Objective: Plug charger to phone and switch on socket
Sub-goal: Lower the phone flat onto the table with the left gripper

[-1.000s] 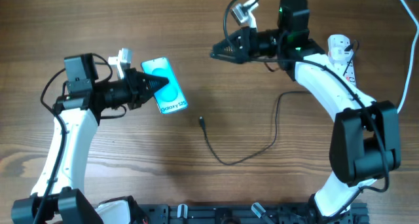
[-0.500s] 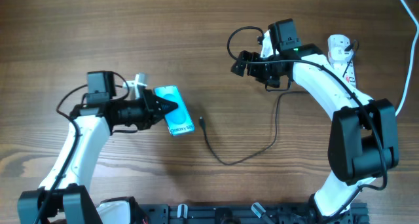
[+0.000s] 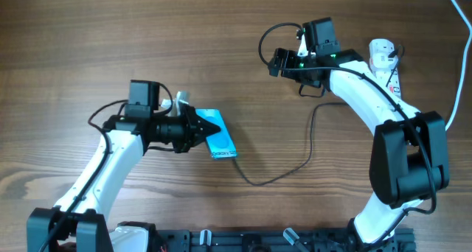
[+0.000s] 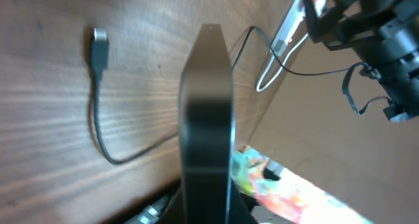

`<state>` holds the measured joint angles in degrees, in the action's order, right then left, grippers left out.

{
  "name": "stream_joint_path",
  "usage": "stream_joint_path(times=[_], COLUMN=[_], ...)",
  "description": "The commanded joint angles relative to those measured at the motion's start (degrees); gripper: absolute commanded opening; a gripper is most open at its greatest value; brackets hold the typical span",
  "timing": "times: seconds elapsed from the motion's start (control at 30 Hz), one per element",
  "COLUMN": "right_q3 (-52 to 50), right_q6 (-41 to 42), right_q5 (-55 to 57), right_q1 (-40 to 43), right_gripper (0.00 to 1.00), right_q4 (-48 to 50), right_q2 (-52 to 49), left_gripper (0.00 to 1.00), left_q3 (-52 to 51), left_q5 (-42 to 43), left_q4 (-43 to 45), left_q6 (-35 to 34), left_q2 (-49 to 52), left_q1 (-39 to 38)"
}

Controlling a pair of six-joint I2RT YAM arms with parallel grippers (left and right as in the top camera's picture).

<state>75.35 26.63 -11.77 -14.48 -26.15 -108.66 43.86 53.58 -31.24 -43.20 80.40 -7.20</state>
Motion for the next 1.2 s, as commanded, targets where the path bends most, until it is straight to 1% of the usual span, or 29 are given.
stream_joint_path(times=[0.0,0.07,0.13,0.23,0.3,0.37,0.43,0.57,0.7,0.77,0.83,0.87,0.93,0.97,1.0,1.03,1.07,1.17], right_q3=[0.0,0.1,0.1,0.1,0.1,0.1,0.1,0.1,0.1,0.1,0.1,0.1,0.1,0.1,0.1,0.1,0.1,0.1], right_q6=[-0.9,-0.9,-0.9,-0.9,-1.0,-0.9,-1.0,-0.9,-0.9,-0.9,-0.9,-0.9,-0.9,-1.0,-0.9,-0.9,-0.9,-0.9], right_q5=[1.4,1.4,1.4,1.4,1.4,1.4,1.4,1.4,1.4,1.4,1.4,1.4,1.4,1.4,1.4,1.4,1.4,1.4], right_q1=[-0.1,-0.1,-0.1,-0.1,-0.1,-0.1,-0.1,-0.1,-0.1,-0.1,-0.1,-0.1,-0.1,-0.1,-0.1,-0.1,-0.1,-0.1], right_gripper=[1.0,1.0,1.0,1.0,1.0,1.0,1.0,1.0,1.0,1.0,1.0,1.0,1.0,1.0,1.0,1.0,1.0,1.0], right_q4=[0.8,1.0,1.4,1.6,1.7,1.7,1.7,1.7,1.7,1.7,1.7,1.7,1.7,1.7,1.7,1.7,1.7,1.7], right_q2=[-0.6,-0.6,-0.6,-0.6,-0.6,-0.6,-0.6,-0.6,-0.6,-0.6,-0.6,-0.6,-0.6,-0.6,-0.6,-0.6,-0.6,-0.6], left_gripper=[0.04,0.04,0.04,0.04,0.04,0.04,0.04,0.04,0.05,0.09,0.13,0.17,0.2,0.25,0.21,0.04,0.04,0.04], left_q3=[-0.1,-0.1,-0.1,0.0,0.0,0.0,0.0,0.0,0.0,0.0,0.0,0.0,0.0,0.0,0.0,0.0,0.0,0.0], left_q5=[1.2,2.8,6.8,14.6,17.8,18.0,18.0,18.0,20.5,23.1,26.5,28.3,29.2,29.2,29.1,29.1,29.1,29.1], left_q4=[0.4,0.5,2.0,5.7,8.9,10.4,11.0,13.7,18.5,21.6,25.2,28.5,31.8,32.9,34.6,36.1,37.4,39.6], left_q6=[-12.2,-15.4,-17.4,-17.7,-17.9,-19.3,-22.2,-31.3,-34.1,-36.4,-41.0,-45.2,-49.4,-50.5,-51.8,-53.4,-54.9,-56.3], left_q2=[-0.8,-0.8,-0.8,-0.8,-0.8,-0.8,-0.8,-0.8,-0.8,-0.8,-0.8,-0.8,-0.8,-0.8,-0.8,-0.8,-0.8,-0.8], left_q1=[-1.8,-2.6,-3.3,-3.6,-3.6,-3.6,-3.6,-3.6,-3.6,-3.6,-3.6,-3.6,-3.6,-3.6,-3.6,-3.6,-3.6,-3.6])
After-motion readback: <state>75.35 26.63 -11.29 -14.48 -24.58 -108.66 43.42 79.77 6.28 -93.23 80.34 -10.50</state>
